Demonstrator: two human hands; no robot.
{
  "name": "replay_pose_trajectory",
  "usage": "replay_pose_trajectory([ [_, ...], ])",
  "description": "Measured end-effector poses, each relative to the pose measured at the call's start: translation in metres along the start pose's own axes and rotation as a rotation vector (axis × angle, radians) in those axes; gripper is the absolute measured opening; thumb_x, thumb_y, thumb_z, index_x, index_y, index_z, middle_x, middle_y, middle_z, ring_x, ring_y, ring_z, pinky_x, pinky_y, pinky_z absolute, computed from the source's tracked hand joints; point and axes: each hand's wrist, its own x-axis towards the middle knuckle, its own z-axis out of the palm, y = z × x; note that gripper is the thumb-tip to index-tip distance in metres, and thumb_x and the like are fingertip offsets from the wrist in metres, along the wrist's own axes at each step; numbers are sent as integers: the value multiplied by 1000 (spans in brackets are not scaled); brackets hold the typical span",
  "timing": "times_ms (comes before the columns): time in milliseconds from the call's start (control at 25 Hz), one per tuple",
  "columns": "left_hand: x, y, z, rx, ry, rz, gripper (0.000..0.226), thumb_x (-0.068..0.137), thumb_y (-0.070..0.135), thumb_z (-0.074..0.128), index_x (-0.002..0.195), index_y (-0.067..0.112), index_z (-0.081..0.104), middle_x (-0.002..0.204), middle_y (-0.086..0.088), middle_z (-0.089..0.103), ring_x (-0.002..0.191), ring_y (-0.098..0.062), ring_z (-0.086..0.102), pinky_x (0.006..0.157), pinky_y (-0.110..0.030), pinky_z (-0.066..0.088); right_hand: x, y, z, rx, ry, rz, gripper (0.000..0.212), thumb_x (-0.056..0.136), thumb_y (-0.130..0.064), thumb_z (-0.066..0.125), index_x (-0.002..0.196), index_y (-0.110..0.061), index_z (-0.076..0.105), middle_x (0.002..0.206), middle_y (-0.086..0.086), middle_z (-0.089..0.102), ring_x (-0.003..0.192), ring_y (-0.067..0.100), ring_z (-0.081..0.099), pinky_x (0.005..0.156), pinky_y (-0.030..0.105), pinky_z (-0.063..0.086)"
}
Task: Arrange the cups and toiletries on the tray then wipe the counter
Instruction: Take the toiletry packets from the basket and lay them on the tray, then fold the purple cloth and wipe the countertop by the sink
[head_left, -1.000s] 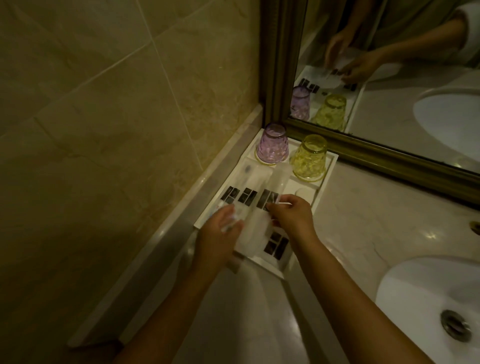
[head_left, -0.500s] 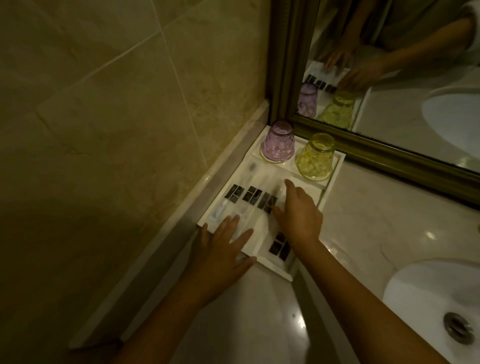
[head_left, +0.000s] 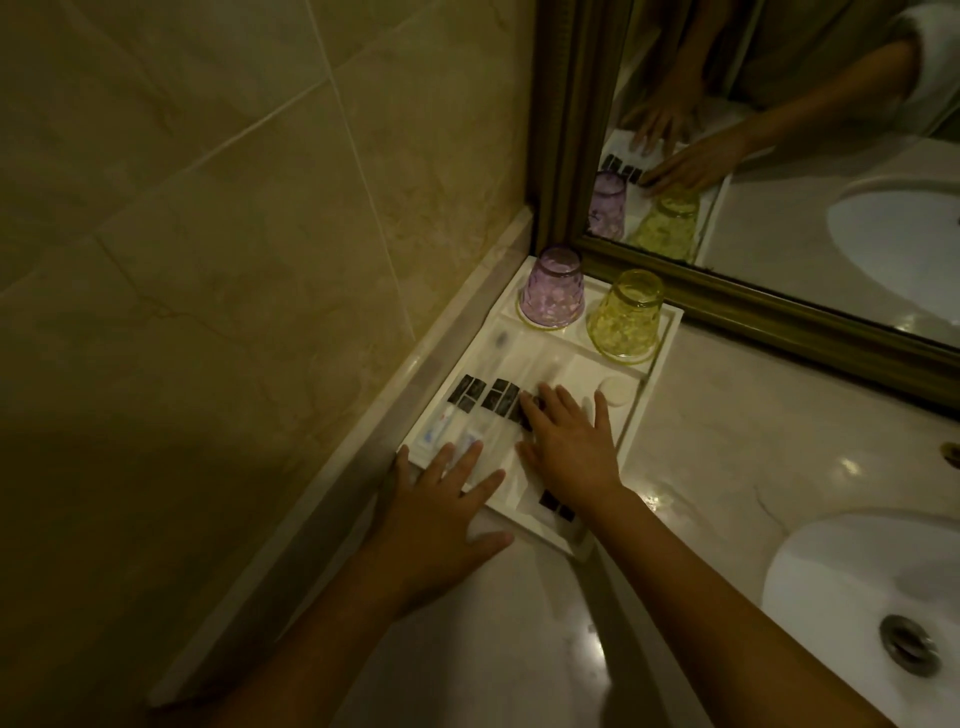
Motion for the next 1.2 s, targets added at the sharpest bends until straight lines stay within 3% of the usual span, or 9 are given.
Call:
replay_pose_trajectory([
  [200, 1, 1, -21, -45, 4, 17, 74, 75, 77, 14, 140, 47, -6, 155, 8, -19, 141, -18, -20, 105, -56, -17, -12, -3, -20, 49, 34, 53, 55, 93, -44, 36, 143, -26, 22, 156, 9, 16, 145, 25, 8, 112, 56, -4],
  [320, -3, 9, -44, -157, 157, 41, 69, 83, 64, 31, 143, 39, 12, 157, 4, 10, 144, -14, 3, 112, -48, -6, -33, -2, -43, 46, 115, 73, 53, 92, -42, 42, 141, -25, 30, 153, 9, 27, 142, 24, 18, 113, 54, 0],
  [440, -12, 25, -66, -240, 320, 122, 59, 85, 52, 45, 138, 29, 33, 143, 3, 43, 133, -14, 34, 112, -38, 8, -77, -6, -67, 40, 174, 130, 48, 91, -38, 47, 135, -23, 39, 145, 9, 39, 137, 23, 30, 113, 51, 7],
  [520, -21, 37, -77, -268, 365, 180, 56, 85, 49, 48, 134, 24, 41, 135, 1, 53, 125, -16, 44, 110, -37, 18, -113, -12, -80, 38, 209, 190, 45, 90, -36, 48, 132, -21, 44, 140, 10, 46, 131, 25, 37, 112, 49, 12],
  [640, -37, 58, -84, -232, 372, 316, 54, 84, 50, 49, 130, 21, 47, 124, -2, 60, 114, -22, 53, 100, -36, 32, -170, -22, -95, 10, 264, 307, 41, 90, -36, 48, 127, -19, 50, 132, 8, 53, 124, 27, 45, 110, 45, 19],
  [920, -102, 131, -90, -57, 384, 595, 50, 83, 54, 43, 114, 18, 55, 104, -4, 65, 93, -24, 59, 84, -36, 39, -310, -32, -111, -29, 360, 631, 36, 88, -37, 51, 119, -18, 56, 121, 4, 59, 110, 24, 53, 105, 41, 27],
  [1200, -177, 240, -74, -58, 412, 779, 48, 85, 51, 41, 118, 18, 53, 109, -3, 63, 98, -23, 57, 92, -38, 38, -453, -9, -112, -77, 420, 813, 44, 88, -40, 50, 128, -21, 50, 130, 3, 54, 119, 19, 48, 109, 41, 24],
])
